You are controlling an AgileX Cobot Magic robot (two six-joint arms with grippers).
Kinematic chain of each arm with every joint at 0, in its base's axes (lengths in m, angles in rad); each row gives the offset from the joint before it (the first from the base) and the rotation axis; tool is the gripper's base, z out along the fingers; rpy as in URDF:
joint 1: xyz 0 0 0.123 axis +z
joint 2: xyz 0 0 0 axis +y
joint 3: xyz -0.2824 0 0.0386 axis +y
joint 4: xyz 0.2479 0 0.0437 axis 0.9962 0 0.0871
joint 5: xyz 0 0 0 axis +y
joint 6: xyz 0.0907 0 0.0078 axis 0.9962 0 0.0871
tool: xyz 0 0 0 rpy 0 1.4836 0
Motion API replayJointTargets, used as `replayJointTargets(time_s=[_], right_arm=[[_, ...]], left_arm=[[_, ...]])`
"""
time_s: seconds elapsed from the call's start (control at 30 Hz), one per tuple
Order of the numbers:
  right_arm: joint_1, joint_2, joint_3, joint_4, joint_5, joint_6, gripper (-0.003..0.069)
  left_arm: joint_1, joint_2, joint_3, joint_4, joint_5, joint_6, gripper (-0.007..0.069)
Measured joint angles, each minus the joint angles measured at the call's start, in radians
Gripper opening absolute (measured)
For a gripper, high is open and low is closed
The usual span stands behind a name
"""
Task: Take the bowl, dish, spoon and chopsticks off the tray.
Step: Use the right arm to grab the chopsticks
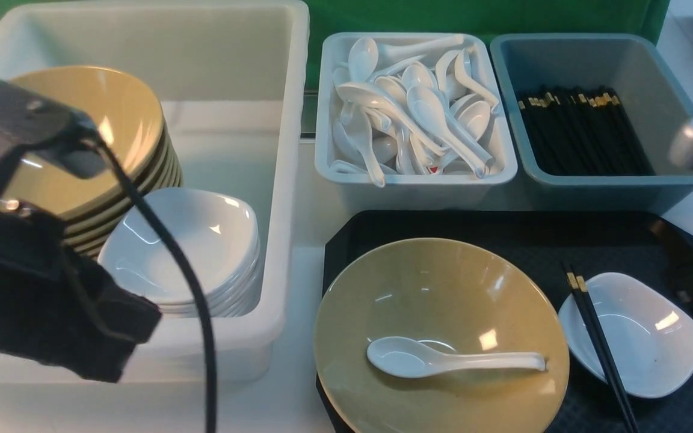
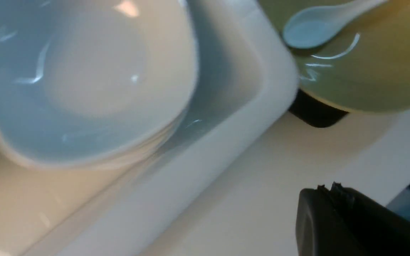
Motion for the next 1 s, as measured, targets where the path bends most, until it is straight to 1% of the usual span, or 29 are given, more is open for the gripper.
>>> replayJointTargets(time_s=[0.03, 0.1, 0.23, 0.27, 0.3, 0.33, 0.47, 0.77, 0.9, 0.97, 1.0], right_arm=[[0.015, 0.036, -0.004, -0.017, 0.000, 0.023, 0.0165], [0.027, 0.098, -0.012, -0.051, -0.005, 0.067, 0.0227], [0.033, 0.204, -0.022, -0.114, -0.042, 0.135, 0.0386], [0.034, 0.228, -0.025, -0.114, -0.053, 0.148, 0.0416], [0.034, 0.233, -0.025, -0.114, -0.055, 0.150, 0.0421], [0.034, 0.268, -0.027, -0.114, -0.079, 0.163, 0.0454], [0.034, 0.351, -0.027, -0.114, -0.124, 0.185, 0.0479], [0.034, 0.471, -0.028, -0.120, -0.188, 0.211, 0.0477], [0.034, 0.500, -0.028, -0.122, -0.196, 0.226, 0.0438], [0.034, 0.509, -0.028, -0.123, -0.199, 0.226, 0.0399], [0.034, 0.511, -0.028, -0.123, -0.200, 0.226, 0.0364]], left_arm=[[-0.054, 0.033, -0.011, 0.000, -0.014, 0.001, -0.0011], [-0.122, 0.080, -0.027, 0.000, -0.036, 0.001, -0.0011], [-0.260, 0.142, -0.036, -0.001, -0.079, 0.002, -0.0011], [-0.288, 0.154, -0.036, -0.001, -0.086, 0.002, -0.0011], [-0.293, 0.157, -0.036, -0.001, -0.089, 0.003, -0.0011], [-0.330, 0.170, -0.036, -0.002, -0.100, 0.002, -0.0011], [-0.360, 0.181, -0.036, -0.003, -0.126, 0.002, -0.0011], [-0.360, 0.181, -0.036, 0.015, -0.152, 0.002, -0.0011], [-0.360, 0.181, -0.036, 0.028, -0.157, 0.002, -0.0011], [-0.360, 0.181, -0.036, 0.030, -0.164, 0.002, -0.0011], [-0.360, 0.181, -0.036, 0.033, -0.166, 0.002, -0.0011]])
